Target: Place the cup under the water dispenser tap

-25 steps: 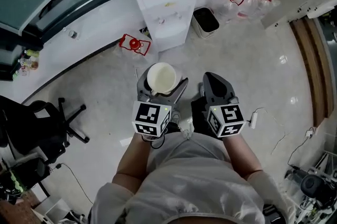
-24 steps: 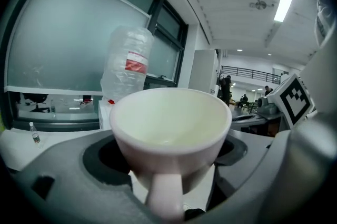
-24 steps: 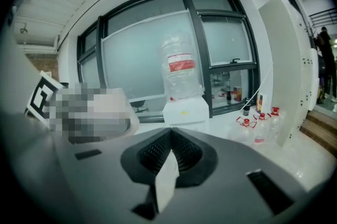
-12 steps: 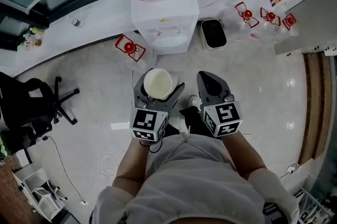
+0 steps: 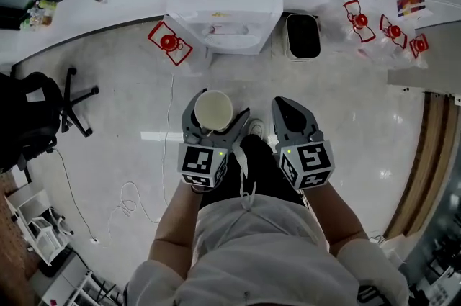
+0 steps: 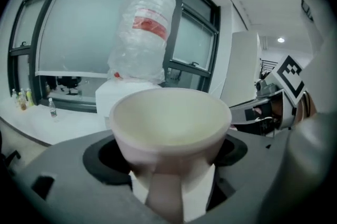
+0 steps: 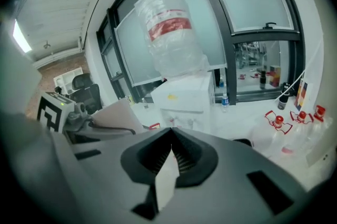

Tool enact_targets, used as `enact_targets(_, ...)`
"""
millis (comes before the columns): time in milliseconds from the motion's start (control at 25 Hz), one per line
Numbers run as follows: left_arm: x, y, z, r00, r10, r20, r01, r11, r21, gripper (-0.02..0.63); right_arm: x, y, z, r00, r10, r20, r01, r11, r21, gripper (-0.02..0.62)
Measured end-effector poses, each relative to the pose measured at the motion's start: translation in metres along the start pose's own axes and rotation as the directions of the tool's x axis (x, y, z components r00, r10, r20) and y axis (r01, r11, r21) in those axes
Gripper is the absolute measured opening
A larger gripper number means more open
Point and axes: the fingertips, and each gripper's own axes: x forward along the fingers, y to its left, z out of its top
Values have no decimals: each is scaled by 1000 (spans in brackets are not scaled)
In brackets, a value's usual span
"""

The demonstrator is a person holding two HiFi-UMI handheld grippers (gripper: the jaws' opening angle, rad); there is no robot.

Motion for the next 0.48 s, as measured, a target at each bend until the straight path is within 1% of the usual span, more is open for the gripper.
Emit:
enact_targets(80,12,13,-23,1000,19,-23,-19,1000,-12,459,11,-3,-13,1000,0,-19,0,1000,12,26)
enact_targets(160,25,26,-42,999,29,-29,-29,1000,-5,459,25,-7,-26,999,-5,-36,5,1000,10,26)
enact_targets(480,83,58,-118,999,5,-52,-4,1000,20,459,87,-34,-77,997,-77,-26,77,997,-3,26)
